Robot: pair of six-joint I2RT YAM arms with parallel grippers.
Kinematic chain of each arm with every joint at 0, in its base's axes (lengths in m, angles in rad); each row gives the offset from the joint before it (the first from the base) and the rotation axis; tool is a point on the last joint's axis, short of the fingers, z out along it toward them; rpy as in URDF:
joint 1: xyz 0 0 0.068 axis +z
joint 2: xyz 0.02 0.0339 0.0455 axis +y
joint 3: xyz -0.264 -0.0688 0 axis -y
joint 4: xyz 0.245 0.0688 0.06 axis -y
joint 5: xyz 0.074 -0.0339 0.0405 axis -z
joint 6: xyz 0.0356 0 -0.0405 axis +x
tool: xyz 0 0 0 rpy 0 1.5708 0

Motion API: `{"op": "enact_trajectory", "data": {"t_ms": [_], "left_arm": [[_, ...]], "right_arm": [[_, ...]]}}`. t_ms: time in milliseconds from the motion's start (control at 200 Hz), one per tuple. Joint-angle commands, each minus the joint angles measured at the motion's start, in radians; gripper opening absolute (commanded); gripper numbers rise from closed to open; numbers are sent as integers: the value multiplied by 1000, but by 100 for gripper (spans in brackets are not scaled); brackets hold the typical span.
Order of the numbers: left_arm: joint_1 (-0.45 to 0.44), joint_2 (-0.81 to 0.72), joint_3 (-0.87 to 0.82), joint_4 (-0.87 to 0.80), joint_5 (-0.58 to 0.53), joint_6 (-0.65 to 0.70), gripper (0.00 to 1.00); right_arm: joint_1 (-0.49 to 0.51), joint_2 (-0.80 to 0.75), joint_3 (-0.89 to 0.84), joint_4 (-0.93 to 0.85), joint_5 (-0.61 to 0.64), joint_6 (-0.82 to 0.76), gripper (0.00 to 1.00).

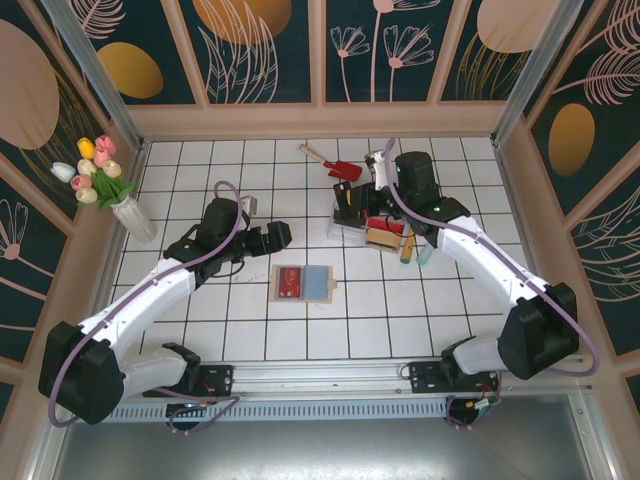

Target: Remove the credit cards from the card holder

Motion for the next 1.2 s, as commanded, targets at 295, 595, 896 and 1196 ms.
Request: {"op": "enact_trajectory", "data": {"t_ms": [295, 595, 896, 1196], "left_arm": [[17, 128, 25, -16, -115, 20, 99], [29, 245, 132, -63, -179, -31, 99], [41, 262, 142, -67, -174, -53, 99], [41, 285, 155, -79, -136, -36, 99]], "right_arm": [[7, 105, 52, -187, 57, -663, 0], [13, 256, 217, -326, 38, -867, 0], [11, 405, 379, -493, 92, -987, 0], [18, 479, 420, -514, 139, -1016, 0]]}}
